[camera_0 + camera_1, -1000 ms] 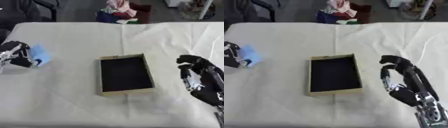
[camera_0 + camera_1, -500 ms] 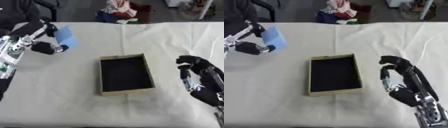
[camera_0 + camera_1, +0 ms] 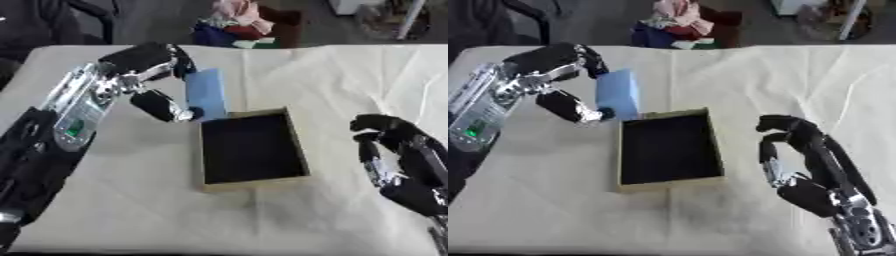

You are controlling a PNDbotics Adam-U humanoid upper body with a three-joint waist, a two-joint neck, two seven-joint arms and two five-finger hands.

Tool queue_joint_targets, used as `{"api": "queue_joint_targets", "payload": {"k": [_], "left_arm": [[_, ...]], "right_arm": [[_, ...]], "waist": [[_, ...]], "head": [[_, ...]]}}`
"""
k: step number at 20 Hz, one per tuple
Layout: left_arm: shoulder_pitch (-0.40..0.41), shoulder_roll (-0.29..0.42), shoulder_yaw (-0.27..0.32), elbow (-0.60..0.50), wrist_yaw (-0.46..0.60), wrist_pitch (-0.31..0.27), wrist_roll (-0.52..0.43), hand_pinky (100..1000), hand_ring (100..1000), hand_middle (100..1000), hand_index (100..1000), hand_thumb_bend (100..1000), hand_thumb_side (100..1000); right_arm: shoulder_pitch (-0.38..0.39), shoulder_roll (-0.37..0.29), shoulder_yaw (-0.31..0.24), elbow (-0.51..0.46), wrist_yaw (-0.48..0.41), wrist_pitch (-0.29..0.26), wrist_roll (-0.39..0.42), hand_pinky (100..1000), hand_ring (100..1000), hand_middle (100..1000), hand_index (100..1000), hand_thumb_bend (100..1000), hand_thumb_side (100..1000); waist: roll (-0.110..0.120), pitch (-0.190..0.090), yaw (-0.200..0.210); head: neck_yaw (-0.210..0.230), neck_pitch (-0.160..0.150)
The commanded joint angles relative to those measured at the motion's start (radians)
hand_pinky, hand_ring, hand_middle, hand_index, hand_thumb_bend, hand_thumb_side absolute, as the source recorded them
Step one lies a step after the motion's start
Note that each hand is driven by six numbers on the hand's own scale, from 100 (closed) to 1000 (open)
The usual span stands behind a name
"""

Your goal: Pick up objects on the table and place them in the box.

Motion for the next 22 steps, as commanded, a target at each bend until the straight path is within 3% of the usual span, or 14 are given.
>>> {"api": "queue_joint_targets", "payload": {"k": [1,12,17,22], "left_arm": [[-0.037,-0.017,-0.024,0.034,-0.023,-0.026,-0.011,769,668,598,741,422,539],[-0.063,-0.069,-0.074,0.141,-0.022,-0.075,-0.008,774,686,635,774,454,541],[-0.062,-0.073,-0.08,0.152,-0.026,-0.079,-0.008,801,738,736,888,575,544],[-0.052,-0.062,-0.059,0.113,-0.029,-0.075,-0.02,812,749,760,906,626,570]], "right_arm": [[-0.009,-0.009,0.003,-0.015,-0.007,-0.002,0.007,724,822,668,811,100,434],[-0.008,-0.006,0.007,-0.01,-0.006,-0.001,0.015,723,822,667,811,100,436],[-0.007,-0.006,0.009,-0.009,-0.003,-0.003,0.021,724,822,667,805,100,435],[-0.011,-0.008,0.006,-0.012,-0.007,-0.003,0.017,724,823,668,811,100,434]], "waist": [[0.0,-0.013,-0.002],[0.001,-0.014,-0.008],[0.001,-0.014,-0.011],[0.003,-0.014,-0.01]], "head": [[0.005,0.002],[0.011,0.0],[0.011,-0.003],[0.01,-0.005]]}}
